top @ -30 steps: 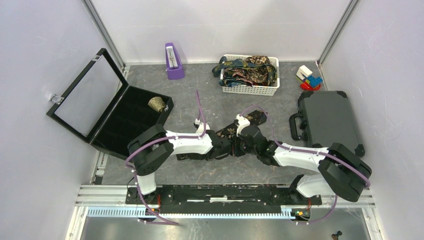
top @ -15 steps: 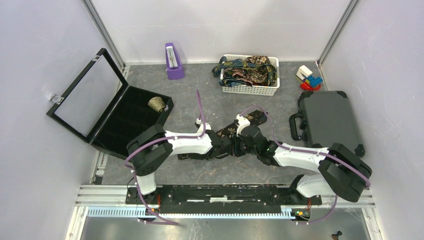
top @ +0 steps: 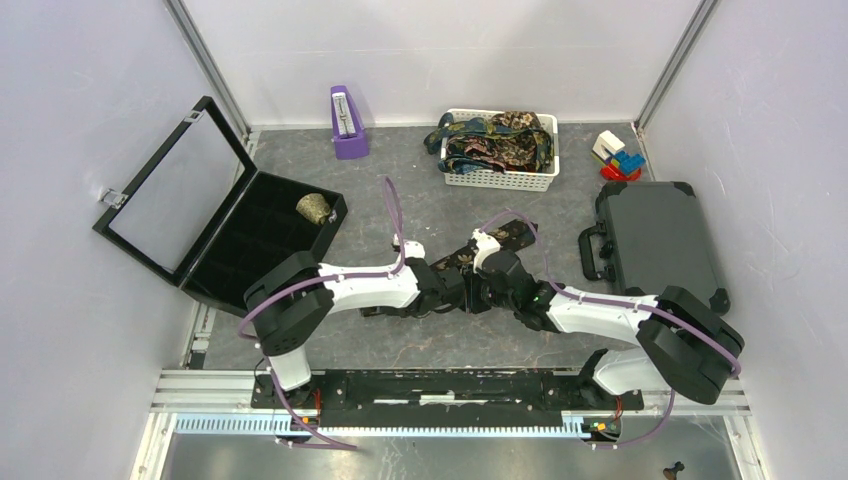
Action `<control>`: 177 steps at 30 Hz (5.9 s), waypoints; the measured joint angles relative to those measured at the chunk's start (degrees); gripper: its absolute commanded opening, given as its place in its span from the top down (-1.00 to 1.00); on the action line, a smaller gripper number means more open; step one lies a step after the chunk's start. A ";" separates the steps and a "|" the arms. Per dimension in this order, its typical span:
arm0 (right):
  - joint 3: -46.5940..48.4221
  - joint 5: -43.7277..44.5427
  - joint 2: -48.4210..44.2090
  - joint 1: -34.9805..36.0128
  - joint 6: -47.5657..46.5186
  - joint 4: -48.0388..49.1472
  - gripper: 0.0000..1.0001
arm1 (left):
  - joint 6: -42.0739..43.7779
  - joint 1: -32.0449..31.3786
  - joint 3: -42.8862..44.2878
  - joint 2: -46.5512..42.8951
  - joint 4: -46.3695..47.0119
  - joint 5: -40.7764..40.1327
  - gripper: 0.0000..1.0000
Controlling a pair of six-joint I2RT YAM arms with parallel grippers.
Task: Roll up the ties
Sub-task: Roll the tie at the center of the board.
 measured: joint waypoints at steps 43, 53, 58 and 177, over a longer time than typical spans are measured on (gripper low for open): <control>21.81 -3.23 19.74 8.48 3.76 0.83 0.02 | 5.95 14.43 -26.23 -56.39 7.67 11.08 -0.67; 26.62 -4.74 26.45 9.99 5.60 1.40 0.04 | 6.93 16.81 -27.52 -59.60 10.62 15.65 -0.66; 27.58 -5.22 28.11 10.05 6.27 1.99 0.09 | 6.93 16.94 -28.72 -60.24 11.17 16.46 -0.66; 28.98 -10.36 29.57 4.28 2.45 2.14 0.22 | 16.46 34.56 -44.72 -51.69 48.70 38.07 0.69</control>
